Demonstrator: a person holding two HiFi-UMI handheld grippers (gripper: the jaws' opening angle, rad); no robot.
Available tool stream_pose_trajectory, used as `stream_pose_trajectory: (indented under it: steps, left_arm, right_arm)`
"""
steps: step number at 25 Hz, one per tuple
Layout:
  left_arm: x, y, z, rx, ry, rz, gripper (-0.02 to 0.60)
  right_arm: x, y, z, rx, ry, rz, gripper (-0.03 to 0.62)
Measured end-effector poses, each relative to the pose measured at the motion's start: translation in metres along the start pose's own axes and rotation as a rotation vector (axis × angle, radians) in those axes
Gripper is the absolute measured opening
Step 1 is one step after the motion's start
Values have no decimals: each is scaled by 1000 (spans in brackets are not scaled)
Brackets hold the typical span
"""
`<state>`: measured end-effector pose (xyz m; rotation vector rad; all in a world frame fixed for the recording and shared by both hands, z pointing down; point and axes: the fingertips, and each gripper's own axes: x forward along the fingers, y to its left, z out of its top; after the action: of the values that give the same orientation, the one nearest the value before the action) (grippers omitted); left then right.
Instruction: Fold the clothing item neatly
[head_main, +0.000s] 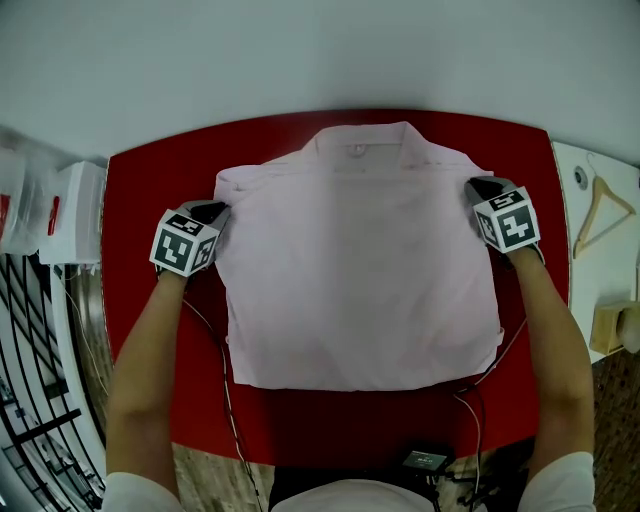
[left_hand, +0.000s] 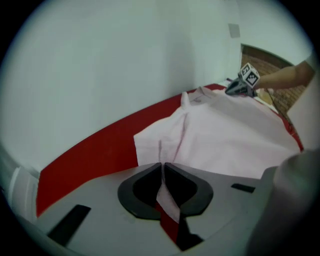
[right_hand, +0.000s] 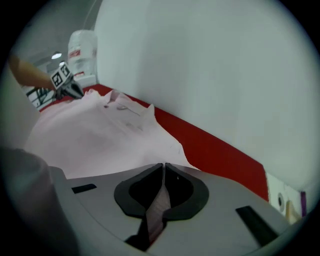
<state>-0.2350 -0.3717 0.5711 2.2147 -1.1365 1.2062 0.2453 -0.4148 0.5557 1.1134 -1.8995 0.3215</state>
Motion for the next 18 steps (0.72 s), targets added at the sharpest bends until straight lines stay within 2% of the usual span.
stream_pose_trajectory:
  steps: [3, 6, 8, 11, 14, 16, 18]
  left_arm:
    - [6, 9, 4, -69, -8, -19, 25]
    - [7, 12, 5, -67, 18, -12, 25]
    - [6, 14, 5, -95, 11, 0, 26]
    - [-5, 14, 7, -143, -42, 18, 26]
    - [-29, 5, 7, -151, -113, 14, 28]
    - [-51, -10, 4, -171, -168, -10, 27]
    - [-75, -31, -5, -227, -224, -55, 28]
  right_arm:
    - [4, -9, 4, 92, -9, 2, 26]
    - [4, -11, 4, 77, -8, -33, 26]
    - [2, -10, 6, 71, -17, -54, 28]
    - [-15, -7, 14, 45, -77, -62, 29]
    - [-42, -4, 17, 27, -134, -62, 29]
    - [-64, 3, 10, 26, -158, -52, 29]
    - [-89, 14, -4, 41, -177, -25, 32]
